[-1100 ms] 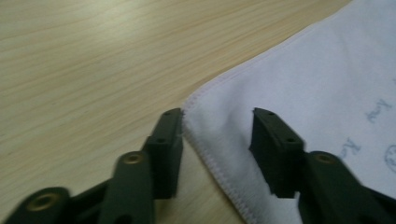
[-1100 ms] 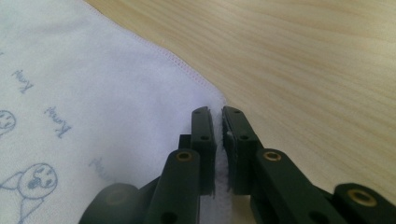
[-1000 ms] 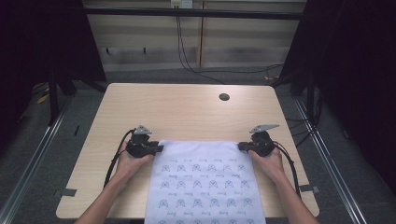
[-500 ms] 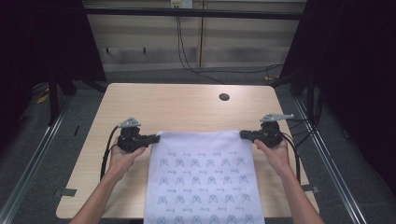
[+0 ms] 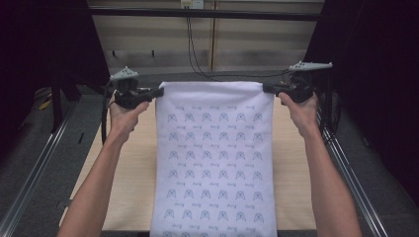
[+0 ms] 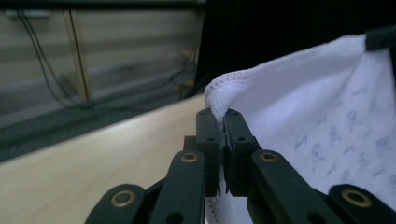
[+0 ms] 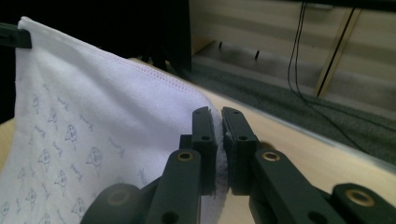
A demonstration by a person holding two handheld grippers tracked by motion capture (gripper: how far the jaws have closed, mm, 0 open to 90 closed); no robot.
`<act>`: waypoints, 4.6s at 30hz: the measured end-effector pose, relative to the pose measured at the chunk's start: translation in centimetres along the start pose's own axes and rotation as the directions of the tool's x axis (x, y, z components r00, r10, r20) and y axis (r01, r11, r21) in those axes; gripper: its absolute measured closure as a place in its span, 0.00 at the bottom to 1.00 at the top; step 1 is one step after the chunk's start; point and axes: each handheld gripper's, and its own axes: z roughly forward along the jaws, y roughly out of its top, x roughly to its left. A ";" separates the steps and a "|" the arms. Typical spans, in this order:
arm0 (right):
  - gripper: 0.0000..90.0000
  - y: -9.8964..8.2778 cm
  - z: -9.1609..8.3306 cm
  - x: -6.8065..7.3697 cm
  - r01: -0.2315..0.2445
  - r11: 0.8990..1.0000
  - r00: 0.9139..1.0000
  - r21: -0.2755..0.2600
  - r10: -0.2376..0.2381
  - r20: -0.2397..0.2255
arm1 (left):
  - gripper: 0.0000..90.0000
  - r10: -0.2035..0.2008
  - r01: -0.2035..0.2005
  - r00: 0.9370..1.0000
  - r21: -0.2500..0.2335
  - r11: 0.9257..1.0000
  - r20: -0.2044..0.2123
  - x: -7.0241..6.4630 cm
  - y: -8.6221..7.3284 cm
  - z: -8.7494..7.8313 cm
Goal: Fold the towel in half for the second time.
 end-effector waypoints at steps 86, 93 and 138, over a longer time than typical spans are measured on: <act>0.95 -14.6 8.5 -0.8 -0.112 0.944 0.994 0.310 0.102 0.048 | 0.97 -0.062 0.100 0.989 0.311 0.945 -0.131 2.9 -15.5 7.1; 0.94 -11.2 5.6 -0.2 -0.081 0.979 0.997 0.185 0.080 0.009 | 0.96 -0.014 0.030 0.997 0.204 0.979 -0.080 1.8 -11.6 3.6; 0.91 -24.4 -11.3 13.6 0.143 0.936 0.952 0.321 -0.042 -0.304 | 0.93 0.050 -0.168 0.949 0.362 0.917 0.312 -11.8 -22.5 -11.0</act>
